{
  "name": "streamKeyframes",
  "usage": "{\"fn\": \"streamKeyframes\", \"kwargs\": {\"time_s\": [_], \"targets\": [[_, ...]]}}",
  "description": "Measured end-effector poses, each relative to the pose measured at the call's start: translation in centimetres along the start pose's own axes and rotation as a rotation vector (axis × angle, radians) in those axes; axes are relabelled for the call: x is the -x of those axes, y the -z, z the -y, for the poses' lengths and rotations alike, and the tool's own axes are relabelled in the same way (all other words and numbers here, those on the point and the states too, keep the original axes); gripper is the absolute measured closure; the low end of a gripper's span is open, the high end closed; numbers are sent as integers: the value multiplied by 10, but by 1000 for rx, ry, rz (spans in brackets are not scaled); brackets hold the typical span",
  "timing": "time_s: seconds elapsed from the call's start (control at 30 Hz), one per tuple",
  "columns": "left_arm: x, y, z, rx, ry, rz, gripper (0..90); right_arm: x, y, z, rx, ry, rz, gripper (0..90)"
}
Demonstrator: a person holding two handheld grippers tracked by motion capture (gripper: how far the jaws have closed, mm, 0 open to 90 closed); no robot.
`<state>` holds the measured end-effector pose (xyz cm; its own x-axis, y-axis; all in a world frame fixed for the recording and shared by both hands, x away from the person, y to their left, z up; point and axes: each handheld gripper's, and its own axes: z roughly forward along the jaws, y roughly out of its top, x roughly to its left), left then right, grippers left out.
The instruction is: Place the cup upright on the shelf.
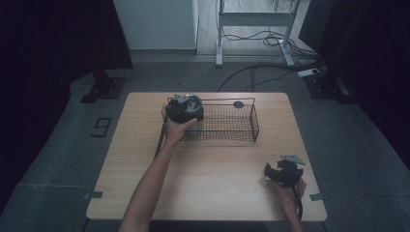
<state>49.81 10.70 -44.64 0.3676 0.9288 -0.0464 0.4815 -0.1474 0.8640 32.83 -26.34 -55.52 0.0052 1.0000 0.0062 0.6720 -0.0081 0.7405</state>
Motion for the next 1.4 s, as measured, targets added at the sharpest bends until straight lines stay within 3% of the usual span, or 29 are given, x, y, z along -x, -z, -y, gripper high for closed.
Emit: {"fn": "streamKeyframes", "kwargs": {"time_s": [0.63, 1.0, 1.4], "targets": [[-8, 45, -2, 13, -31, 30, 1, 0, 0, 0, 0, -1, 0, 139], [-15, 69, 6, 12, -25, 51, 2, 0, 0, 0, 0, -1, 1, 139], [-17, 106, 29, -14, -18, 80, 6, 0, 0, 0, -1, 0, 2, 139]]}}
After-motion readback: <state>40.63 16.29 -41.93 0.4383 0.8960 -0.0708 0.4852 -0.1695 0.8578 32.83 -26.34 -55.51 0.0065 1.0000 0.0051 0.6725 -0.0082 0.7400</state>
